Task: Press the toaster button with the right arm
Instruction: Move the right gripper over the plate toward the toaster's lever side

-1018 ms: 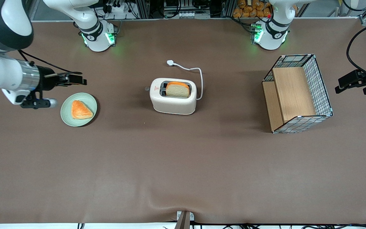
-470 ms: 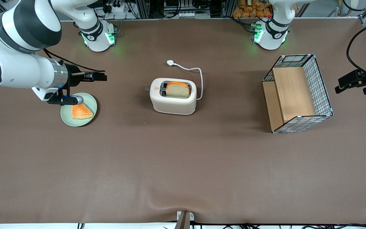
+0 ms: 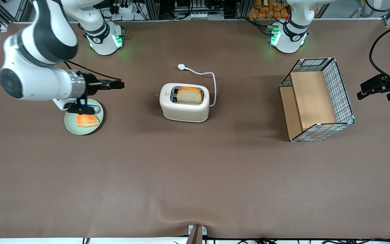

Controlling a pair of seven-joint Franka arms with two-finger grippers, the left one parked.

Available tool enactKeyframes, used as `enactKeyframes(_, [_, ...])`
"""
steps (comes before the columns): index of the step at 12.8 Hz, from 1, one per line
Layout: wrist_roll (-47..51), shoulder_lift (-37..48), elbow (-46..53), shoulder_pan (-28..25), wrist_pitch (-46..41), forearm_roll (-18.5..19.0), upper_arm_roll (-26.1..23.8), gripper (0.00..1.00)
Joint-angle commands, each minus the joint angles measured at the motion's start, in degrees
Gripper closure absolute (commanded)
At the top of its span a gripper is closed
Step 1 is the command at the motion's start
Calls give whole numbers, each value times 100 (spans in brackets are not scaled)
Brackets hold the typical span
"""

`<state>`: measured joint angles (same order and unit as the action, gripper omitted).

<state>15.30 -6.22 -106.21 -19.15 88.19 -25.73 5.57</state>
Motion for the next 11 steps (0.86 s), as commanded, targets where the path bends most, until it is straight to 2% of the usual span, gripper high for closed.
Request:
enactKeyframes(1, [96, -141, -189, -317, 189, -195, 32, 28])
enactKeyframes(4, [96, -441, -189, -362, 399, -765, 32, 76])
enactKeyframes(5, [96, -546, -181, -397, 531, -828, 32, 90])
enactKeyframes(6, [87, -652, -172, -510, 593, -846, 32, 98])
enactKeyframes(11, [43, -898, -215, -783, 902, -855, 32, 100])
